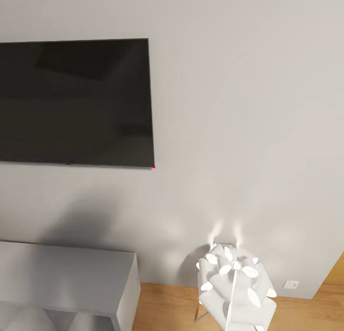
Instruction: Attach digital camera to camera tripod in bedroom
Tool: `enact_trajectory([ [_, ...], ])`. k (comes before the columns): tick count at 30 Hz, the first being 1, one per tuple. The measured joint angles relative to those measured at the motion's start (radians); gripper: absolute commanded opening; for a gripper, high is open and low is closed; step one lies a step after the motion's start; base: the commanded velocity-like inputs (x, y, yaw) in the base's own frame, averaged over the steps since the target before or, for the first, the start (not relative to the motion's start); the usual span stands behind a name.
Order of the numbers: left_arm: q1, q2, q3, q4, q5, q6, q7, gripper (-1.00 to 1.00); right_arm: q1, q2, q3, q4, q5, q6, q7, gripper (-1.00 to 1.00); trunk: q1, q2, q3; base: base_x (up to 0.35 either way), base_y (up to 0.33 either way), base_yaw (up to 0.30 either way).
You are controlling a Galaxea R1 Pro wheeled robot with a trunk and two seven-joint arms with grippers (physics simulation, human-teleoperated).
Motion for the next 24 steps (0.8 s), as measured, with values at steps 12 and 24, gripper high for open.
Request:
enact_trajectory([
  [12, 0.0, 0.0, 0.0, 0.0, 0.0, 0.0, 0.0, 1.0, 0.0, 0.002, -0.001, 0.0, -0.003, -0.003, 0.0, 1.0, 0.0, 0.0, 0.0, 0.005, -0.003, -0.111],
  [24, 0.0, 0.0, 0.0, 0.0, 0.0, 0.0, 0.0, 1.0, 0.0, 0.002, -0.001, 0.0, -0.004, -0.003, 0.0, 1.0, 0.0, 0.0, 0.0, 0.0, 0.0, -0.228],
])
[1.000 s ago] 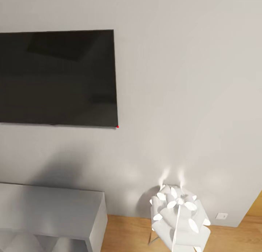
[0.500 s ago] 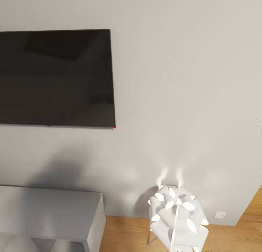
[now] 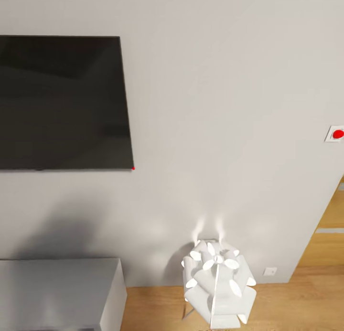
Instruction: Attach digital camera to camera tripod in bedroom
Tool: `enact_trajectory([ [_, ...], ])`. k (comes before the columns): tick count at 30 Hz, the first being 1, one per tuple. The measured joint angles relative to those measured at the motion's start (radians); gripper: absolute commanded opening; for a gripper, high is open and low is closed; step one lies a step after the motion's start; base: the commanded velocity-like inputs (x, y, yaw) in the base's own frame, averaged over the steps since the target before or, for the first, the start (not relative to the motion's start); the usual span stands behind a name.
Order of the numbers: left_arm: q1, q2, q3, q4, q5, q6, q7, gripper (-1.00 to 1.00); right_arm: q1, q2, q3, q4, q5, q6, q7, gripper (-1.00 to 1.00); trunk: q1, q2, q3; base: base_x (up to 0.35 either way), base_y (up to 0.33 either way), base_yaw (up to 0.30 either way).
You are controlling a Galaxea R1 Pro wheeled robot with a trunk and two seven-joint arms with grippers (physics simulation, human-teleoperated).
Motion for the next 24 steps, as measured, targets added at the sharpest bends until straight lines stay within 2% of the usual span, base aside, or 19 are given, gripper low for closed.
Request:
enact_trajectory([
  [24, 0.0, 0.0, 0.0, 0.0, 0.0, 0.0, 0.0, 1.0, 0.0, -0.002, -0.001, 0.0, -0.001, 0.0, 0.0, 1.0, 0.0, 0.0, 0.0, 0.0, 0.0, -0.238],
])
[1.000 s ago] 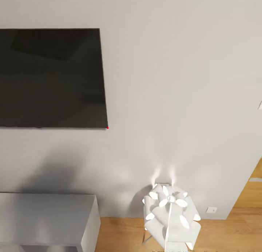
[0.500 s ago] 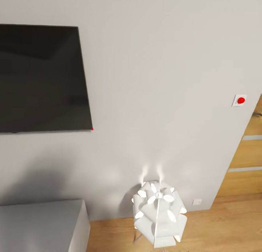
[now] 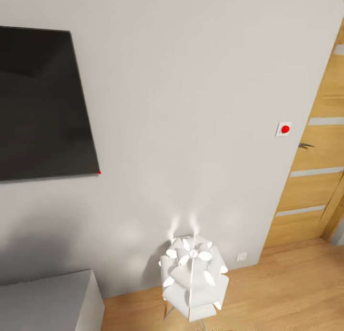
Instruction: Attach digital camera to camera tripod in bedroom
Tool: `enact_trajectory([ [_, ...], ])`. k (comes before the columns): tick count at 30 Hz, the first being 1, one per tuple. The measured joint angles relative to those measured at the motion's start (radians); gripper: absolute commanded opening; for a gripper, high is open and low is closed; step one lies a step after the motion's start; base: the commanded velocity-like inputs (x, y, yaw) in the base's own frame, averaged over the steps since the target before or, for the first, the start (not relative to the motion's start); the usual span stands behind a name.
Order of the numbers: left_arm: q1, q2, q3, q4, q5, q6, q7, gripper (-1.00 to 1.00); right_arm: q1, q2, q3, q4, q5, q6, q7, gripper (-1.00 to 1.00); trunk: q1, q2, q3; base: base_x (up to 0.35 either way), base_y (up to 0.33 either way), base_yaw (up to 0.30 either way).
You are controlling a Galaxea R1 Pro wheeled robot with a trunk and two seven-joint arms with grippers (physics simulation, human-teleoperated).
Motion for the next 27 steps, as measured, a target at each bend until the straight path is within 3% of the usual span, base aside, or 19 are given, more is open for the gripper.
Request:
enact_trajectory([
  [27, 0.0, 0.0, 0.0, 0.0, 0.0, 0.0, 0.0, 1.0, 0.0, -0.003, 0.0, 0.001, -0.001, 0.002, 0.001, 1.0, 0.0, 0.0, 0.0, 0.0, 0.0, -0.239],
])
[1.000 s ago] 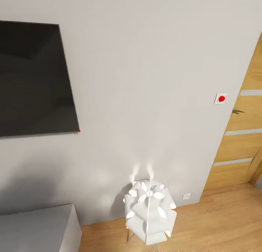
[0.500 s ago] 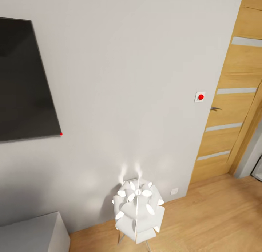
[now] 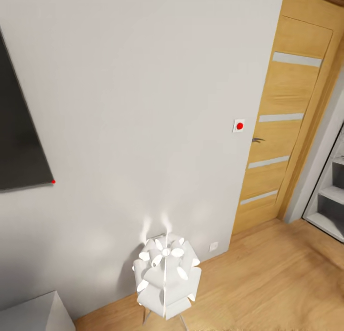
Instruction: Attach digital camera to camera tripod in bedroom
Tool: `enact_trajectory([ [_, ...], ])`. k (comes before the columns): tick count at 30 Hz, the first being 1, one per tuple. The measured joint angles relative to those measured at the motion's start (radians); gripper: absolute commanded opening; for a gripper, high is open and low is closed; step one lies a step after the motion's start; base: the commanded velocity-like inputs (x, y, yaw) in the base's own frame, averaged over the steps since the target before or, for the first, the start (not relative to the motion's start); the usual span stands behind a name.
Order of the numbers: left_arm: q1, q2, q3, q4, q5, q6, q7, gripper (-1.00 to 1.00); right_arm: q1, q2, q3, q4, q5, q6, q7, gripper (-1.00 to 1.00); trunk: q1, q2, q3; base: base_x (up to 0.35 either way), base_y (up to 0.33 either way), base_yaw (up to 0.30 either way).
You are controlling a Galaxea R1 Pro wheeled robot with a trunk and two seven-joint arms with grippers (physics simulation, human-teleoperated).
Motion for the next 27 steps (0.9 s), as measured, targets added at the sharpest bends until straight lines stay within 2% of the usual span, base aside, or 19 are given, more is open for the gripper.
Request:
enact_trajectory([
  [27, 0.0, 0.0, 0.0, 0.0, 0.0, 0.0, 0.0, 1.0, 0.0, 0.0, 0.0, 0.001, 0.001, 0.001, 0.0, 1.0, 0.0, 0.0, 0.0, 0.0, 0.0, -0.265],
])
